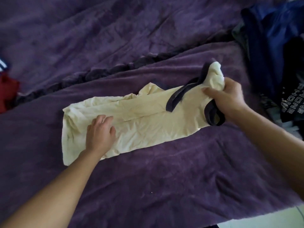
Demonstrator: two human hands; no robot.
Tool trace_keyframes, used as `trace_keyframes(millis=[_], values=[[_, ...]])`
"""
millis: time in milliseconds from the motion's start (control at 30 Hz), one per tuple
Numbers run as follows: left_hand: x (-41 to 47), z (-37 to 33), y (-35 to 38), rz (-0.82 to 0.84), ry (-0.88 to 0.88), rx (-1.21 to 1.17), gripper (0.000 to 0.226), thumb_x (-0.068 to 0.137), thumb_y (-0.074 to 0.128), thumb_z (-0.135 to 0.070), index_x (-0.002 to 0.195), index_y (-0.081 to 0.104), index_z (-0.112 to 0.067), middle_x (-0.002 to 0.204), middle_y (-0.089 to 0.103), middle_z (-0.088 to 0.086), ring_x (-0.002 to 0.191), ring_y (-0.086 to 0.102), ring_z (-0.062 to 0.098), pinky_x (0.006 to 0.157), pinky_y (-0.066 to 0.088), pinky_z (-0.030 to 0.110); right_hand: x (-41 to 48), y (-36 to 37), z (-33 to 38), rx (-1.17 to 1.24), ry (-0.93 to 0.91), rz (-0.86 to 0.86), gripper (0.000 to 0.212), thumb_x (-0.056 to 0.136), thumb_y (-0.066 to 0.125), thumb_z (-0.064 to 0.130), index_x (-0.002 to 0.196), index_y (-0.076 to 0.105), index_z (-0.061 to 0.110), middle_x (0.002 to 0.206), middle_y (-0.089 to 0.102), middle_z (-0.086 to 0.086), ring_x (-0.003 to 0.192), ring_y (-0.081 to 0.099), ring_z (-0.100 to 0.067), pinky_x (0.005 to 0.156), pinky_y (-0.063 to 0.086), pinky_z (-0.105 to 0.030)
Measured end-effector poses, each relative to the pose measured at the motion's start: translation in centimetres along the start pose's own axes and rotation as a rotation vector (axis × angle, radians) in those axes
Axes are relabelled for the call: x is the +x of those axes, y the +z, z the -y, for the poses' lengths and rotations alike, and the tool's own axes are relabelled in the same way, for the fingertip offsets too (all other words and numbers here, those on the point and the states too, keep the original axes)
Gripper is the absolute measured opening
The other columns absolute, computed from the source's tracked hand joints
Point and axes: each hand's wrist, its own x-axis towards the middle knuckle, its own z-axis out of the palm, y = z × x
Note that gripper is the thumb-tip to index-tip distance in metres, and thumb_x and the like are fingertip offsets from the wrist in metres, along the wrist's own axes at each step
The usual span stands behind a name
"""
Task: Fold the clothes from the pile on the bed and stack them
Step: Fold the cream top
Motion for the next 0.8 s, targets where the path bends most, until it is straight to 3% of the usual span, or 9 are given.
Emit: trace_keyframes(millis=[200,300,367,433,533,600,667,733,800], values=[[-1.0,6.2,-2.2,-0.010,-0.013,-0.051,0.037,0.084,0.063,-0.008,0.121,0.062,-0.004,0.125,0.054,0.019,0.116,0.051,0.037,0.094,0.043,0.048,-6.3,14.0,4.5,-0.319,-0.337,0.178,0.035,0.079,0.068,0.035,0.108,0.054,0.022,0.090,0.064,0.002,0.079,0.058,-0.020,0.065,0.039,-0.030],[-1.0,8.6,-3.0,-0.036,0.035,-0.055,0.033,0.082,0.062,-0.006,0.115,0.064,-0.005,0.122,0.055,0.015,0.109,0.054,0.037,0.086,0.043,0.048,-8.7,20.7,3.0,-0.500,-0.279,0.373,0.055,0.085,0.063,0.028,0.136,0.043,0.017,0.112,0.063,-0.008,0.105,0.058,-0.029,0.082,0.045,-0.034],[-0.9,9.9,-3.3,-0.090,0.099,-0.053,0.030,0.079,0.062,-0.002,0.110,0.066,-0.004,0.118,0.056,0.016,0.105,0.054,0.039,0.081,0.044,0.049,-9.9,23.1,1.4,-0.592,-0.228,0.458,0.059,0.087,0.062,0.029,0.140,0.040,0.015,0.125,0.055,-0.010,0.115,0.053,-0.029,0.093,0.044,-0.036],[-0.7,10.2,-3.5,-0.148,0.196,-0.028,0.028,0.077,0.063,0.000,0.105,0.067,-0.003,0.116,0.057,0.018,0.102,0.054,0.040,0.080,0.045,0.049,-10.5,23.1,0.2,-0.556,-0.241,0.356,0.050,0.087,0.063,0.030,0.133,0.050,0.018,0.124,0.056,-0.005,0.112,0.056,-0.025,0.091,0.046,-0.034],[-0.3,8.2,-2.8,-0.156,0.377,0.011,0.028,0.074,0.065,0.002,0.100,0.069,-0.006,0.118,0.057,0.018,0.106,0.054,0.039,0.086,0.045,0.048,-9.9,20.5,-1.0,-0.422,-0.289,0.046,0.034,0.085,0.064,0.027,0.119,0.063,0.022,0.111,0.066,0.002,0.099,0.062,-0.017,0.080,0.045,-0.028],[0.0,5.6,-1.8,-0.112,0.528,0.000,0.035,0.072,0.064,0.003,0.105,0.069,-0.008,0.120,0.057,0.018,0.109,0.054,0.038,0.085,0.047,0.046,-8.4,17.7,-1.7,-0.421,-0.205,-0.104,0.032,0.084,0.065,0.028,0.115,0.063,0.024,0.109,0.066,0.003,0.098,0.062,-0.017,0.078,0.044,-0.029],[0.3,3.1,-0.6,-0.019,0.625,0.021,0.045,0.077,0.058,0.000,0.120,0.062,-0.014,0.133,0.049,0.016,0.120,0.047,0.035,0.091,0.043,0.045,-6.5,15.6,-2.2,-0.464,-0.079,-0.153,0.030,0.082,0.063,0.031,0.111,0.061,0.026,0.102,0.067,0.004,0.095,0.062,-0.021,0.075,0.046,-0.029],[1.1,1.7,0.8,0.079,0.626,0.088,0.053,0.086,0.049,-0.008,0.136,0.046,-0.024,0.150,0.028,0.009,0.135,0.029,0.029,0.101,0.033,0.040,-4.7,14.7,-2.6,-0.471,0.012,-0.137,0.025,0.079,0.062,0.036,0.101,0.057,0.025,0.083,0.065,0.011,0.085,0.062,-0.020,0.061,0.041,-0.024],[2.3,1.6,2.3,0.182,0.579,0.158,0.055,0.091,0.045,-0.015,0.142,0.034,-0.032,0.156,0.013,0.002,0.141,0.017,0.025,0.105,0.028,0.038,-3.3,14.8,-3.0,-0.445,0.052,-0.072,0.039,0.078,0.066,0.045,0.108,0.057,0.023,0.091,0.065,0.013,0.084,0.062,-0.016,0.059,0.039,-0.023]])
